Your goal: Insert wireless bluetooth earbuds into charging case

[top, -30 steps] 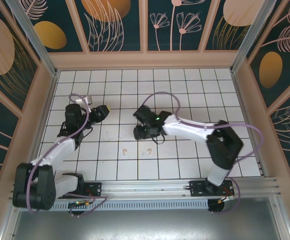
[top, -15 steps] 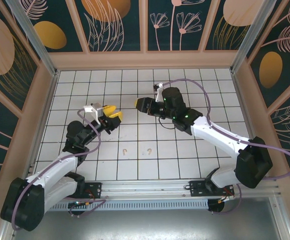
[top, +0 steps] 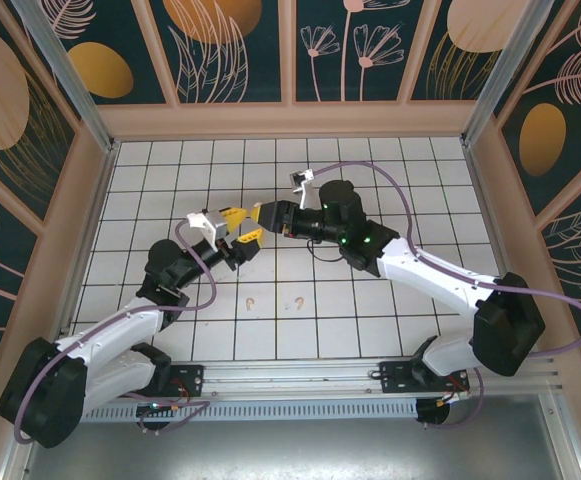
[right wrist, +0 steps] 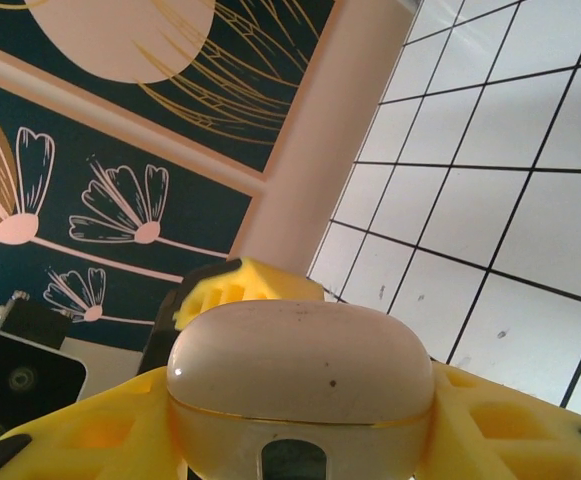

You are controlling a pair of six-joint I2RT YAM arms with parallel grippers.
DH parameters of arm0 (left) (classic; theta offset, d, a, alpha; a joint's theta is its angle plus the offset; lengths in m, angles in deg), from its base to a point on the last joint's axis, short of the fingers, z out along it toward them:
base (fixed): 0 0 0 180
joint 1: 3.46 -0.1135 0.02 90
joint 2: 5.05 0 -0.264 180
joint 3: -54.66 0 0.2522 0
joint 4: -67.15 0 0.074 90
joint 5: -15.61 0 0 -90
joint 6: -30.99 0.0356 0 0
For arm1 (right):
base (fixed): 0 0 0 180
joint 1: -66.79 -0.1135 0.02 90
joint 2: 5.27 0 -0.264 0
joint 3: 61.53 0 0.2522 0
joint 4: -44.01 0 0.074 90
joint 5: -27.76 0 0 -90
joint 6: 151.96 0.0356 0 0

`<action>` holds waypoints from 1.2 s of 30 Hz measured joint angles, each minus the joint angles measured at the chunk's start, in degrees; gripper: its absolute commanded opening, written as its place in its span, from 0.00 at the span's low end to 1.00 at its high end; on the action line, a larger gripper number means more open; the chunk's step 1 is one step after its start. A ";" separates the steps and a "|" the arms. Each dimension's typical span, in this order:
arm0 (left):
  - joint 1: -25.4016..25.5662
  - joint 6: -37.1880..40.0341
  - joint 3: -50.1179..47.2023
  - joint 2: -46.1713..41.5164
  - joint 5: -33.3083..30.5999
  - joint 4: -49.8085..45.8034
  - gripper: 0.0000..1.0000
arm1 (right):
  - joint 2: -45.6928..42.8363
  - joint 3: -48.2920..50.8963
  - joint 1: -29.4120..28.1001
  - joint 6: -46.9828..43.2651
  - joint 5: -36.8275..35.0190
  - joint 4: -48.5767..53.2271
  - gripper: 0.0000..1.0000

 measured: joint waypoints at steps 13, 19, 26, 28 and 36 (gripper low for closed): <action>0.44 -4.02 1.16 2.54 -0.35 1.70 0.37 | 1.18 0.98 -1.05 1.73 1.14 -3.50 0.47; 0.48 -4.07 3.28 2.64 0.02 -1.31 0.24 | 1.20 0.98 -0.87 1.70 -0.57 -4.52 0.58; 0.39 -5.64 3.65 2.84 0.20 -2.03 0.21 | -0.33 2.10 -1.03 -2.16 -0.83 -3.65 0.68; 0.44 -6.16 3.65 2.84 0.50 -1.99 0.21 | -3.08 4.13 -0.63 -4.04 -1.03 -3.41 0.68; 0.37 -11.63 3.65 7.21 7.10 3.02 0.19 | -17.07 10.64 2.78 -15.32 -0.81 -3.63 0.68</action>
